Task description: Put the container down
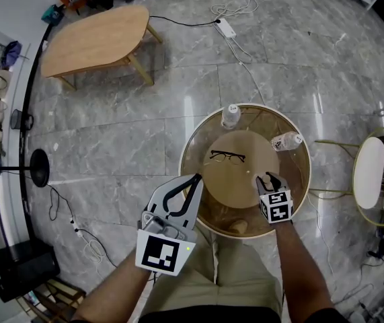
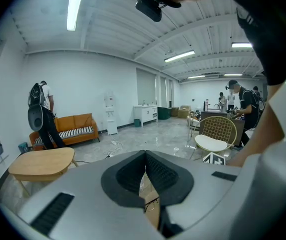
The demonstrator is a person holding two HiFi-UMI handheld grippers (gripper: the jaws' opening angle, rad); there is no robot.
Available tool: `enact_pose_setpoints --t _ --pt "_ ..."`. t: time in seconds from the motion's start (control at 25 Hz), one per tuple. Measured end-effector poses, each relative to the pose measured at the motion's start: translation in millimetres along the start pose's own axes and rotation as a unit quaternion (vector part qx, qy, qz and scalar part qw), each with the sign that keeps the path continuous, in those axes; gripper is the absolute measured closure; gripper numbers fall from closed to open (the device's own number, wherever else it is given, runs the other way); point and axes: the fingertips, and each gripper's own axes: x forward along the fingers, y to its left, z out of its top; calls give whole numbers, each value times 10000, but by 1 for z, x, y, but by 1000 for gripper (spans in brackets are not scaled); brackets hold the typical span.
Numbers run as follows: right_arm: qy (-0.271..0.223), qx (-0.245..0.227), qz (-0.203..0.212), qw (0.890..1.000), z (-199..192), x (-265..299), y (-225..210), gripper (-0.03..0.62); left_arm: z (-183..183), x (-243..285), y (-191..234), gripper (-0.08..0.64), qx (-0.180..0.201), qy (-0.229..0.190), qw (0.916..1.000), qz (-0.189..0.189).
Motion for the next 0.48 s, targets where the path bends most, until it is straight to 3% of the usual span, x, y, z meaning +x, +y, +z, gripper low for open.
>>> enact_pose_setpoints --t 0.48 --pt "349 -168 63 9992 -28 11 6 442 0 -3 0 545 -32 28 10000 22"
